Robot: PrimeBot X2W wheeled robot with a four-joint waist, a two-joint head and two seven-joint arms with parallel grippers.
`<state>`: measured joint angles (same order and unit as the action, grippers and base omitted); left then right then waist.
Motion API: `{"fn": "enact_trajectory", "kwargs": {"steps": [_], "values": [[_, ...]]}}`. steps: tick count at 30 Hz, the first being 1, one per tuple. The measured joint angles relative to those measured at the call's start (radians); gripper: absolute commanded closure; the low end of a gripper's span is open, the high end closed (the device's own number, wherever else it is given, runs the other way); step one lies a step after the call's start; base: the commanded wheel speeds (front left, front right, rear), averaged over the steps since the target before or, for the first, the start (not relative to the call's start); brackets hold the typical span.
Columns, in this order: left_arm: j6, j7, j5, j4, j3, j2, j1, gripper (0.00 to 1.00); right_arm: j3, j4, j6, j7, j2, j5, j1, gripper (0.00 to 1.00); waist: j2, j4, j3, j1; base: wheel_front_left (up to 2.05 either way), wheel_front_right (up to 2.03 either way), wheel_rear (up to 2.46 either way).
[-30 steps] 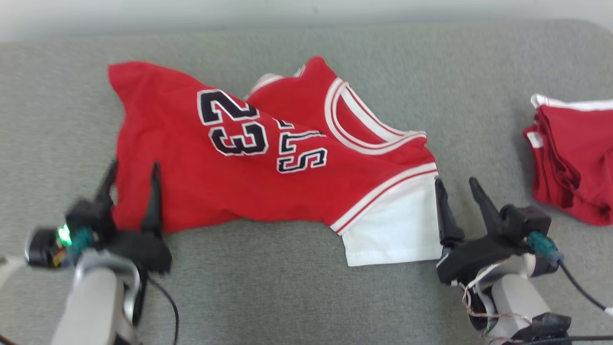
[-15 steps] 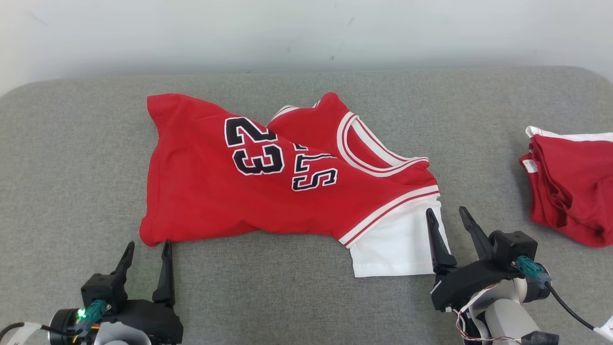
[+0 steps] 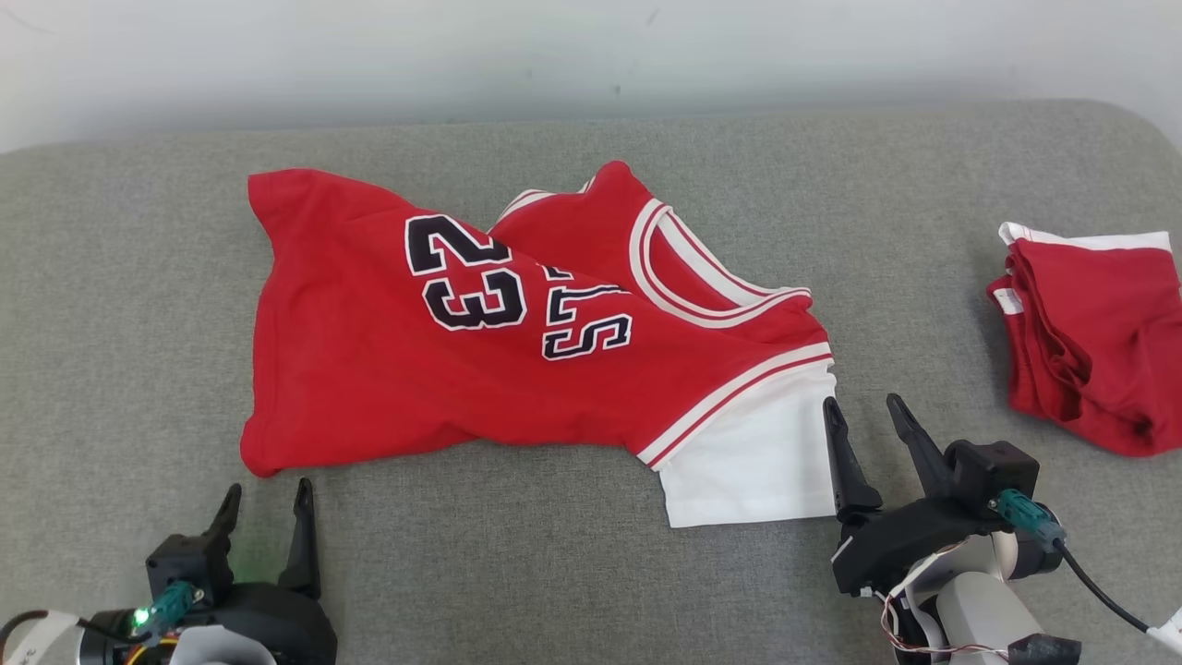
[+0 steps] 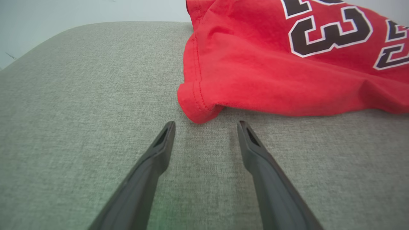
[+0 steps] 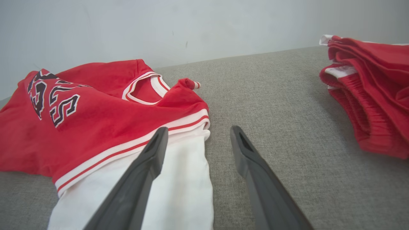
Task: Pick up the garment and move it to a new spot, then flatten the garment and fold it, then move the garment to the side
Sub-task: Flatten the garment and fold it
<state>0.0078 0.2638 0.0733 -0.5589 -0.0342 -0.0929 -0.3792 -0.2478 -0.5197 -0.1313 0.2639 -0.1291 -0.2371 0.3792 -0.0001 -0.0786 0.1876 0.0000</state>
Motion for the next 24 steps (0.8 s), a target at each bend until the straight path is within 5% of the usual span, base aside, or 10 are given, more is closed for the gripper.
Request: {"fn": "enact_trajectory", "kwargs": {"steps": [8, 9, 10, 12, 24], "values": [[-0.002, 0.000, -0.016, -0.035, -0.008, -0.013, -0.050, 0.03, -0.004, 0.002, 0.000, 0.000, -0.002, -0.002, 0.015, 0.00, 0.0001, -0.016, 0.022, 0.0001, 0.00, 0.00, 0.00], [-0.007, 0.000, -0.021, -0.036, -0.006, -0.015, -0.057, 0.22, -0.004, 0.002, 0.000, 0.000, -0.002, -0.002, 0.019, 0.00, 0.0001, -0.017, 0.025, 0.0001, 0.00, 0.00, 0.00], [-0.007, 0.000, -0.021, -0.039, -0.006, -0.014, -0.062, 0.60, -0.004, 0.003, 0.000, 0.000, -0.002, -0.002, 0.020, 0.00, 0.0000, -0.019, 0.027, 0.0001, 0.00, 0.00, 0.00], [-0.012, 0.000, -0.024, -0.042, -0.003, -0.017, -0.065, 1.00, -0.004, 0.002, 0.000, 0.000, -0.003, -0.002, 0.020, 0.00, 0.0001, -0.023, 0.032, 0.0001, 0.00, 0.00, 0.00], [-0.024, 0.000, -0.081, 0.112, 0.042, -0.048, -0.037, 1.00, 0.022, -0.015, 0.000, 0.000, 0.002, 0.000, 0.001, 0.00, 0.0000, 0.018, 0.010, 0.0000, 0.00, 0.00, 0.00]]}}
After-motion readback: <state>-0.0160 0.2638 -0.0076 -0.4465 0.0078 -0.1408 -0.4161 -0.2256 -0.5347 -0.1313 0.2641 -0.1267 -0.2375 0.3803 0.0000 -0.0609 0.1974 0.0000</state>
